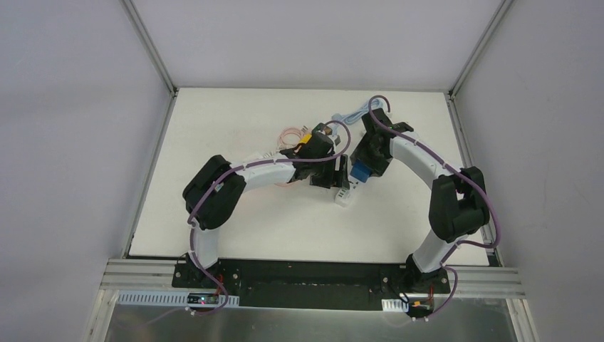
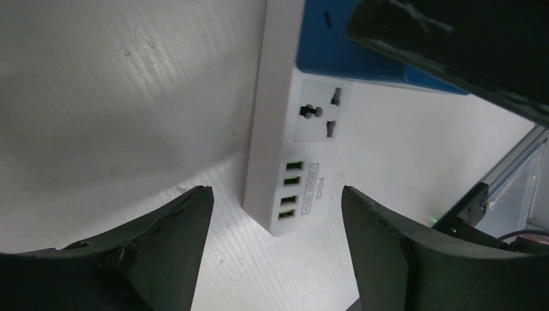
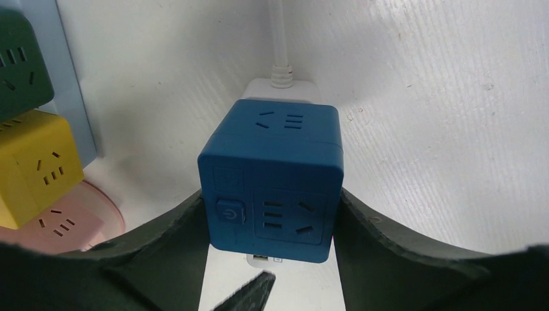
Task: Pull the plug off the socket
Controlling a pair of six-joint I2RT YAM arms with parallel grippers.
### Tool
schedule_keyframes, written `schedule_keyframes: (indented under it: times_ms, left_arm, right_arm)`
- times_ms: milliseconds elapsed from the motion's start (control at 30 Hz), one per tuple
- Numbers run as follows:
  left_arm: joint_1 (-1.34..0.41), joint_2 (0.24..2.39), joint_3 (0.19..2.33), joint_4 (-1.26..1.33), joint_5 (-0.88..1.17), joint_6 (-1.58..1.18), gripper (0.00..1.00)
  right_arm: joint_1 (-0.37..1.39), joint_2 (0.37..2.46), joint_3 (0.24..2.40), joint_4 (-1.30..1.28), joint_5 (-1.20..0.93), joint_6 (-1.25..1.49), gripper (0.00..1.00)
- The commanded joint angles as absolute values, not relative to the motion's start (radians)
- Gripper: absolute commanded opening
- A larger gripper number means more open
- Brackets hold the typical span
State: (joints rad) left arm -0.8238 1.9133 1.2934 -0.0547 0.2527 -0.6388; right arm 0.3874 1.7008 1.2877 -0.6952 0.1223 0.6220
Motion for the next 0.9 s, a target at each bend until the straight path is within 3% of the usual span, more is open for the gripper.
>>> schedule_keyframes:
  times_ms: [0, 167, 500, 600, 733, 867]
  left_arm:
    - [-0.825, 1.969, 1.31, -0.003, 0.276, -0.67, 0.72]
    - [-0.824, 2.007, 1.324, -0.038, 0.273, -0.671, 0.62]
    - [-0.839, 2.02, 1.26, -0.102, 0.218, -0.668, 0.44]
    - [-0.841, 2.022, 1.23, -0.099, 0.218, -0.683, 0.39]
    - [-0.841, 2.035, 1.218, -0.106, 0.225, -0.681, 0.33]
    - [-0.842, 2.053, 1.218, -0.11, 0.237, -0.681, 0.31]
  right_arm:
    - [0.383, 1.645, 1.283, -0.721, 0.084, 0.659, 0.35]
    - [0.382, 1.636, 1.287, -0.721, 0.056, 0.666, 0.22]
    - [0.382, 1.652, 1.305, -0.757, 0.024, 0.661, 0.13]
    - [0.384, 1.666, 1.319, -0.779, 0.022, 0.646, 0.0]
    - [0.402, 1.58, 1.248, -0.656, 0.046, 0.606, 0.0]
    - [0.389, 1.552, 1.235, -0.592, -0.076, 0.591, 0.0]
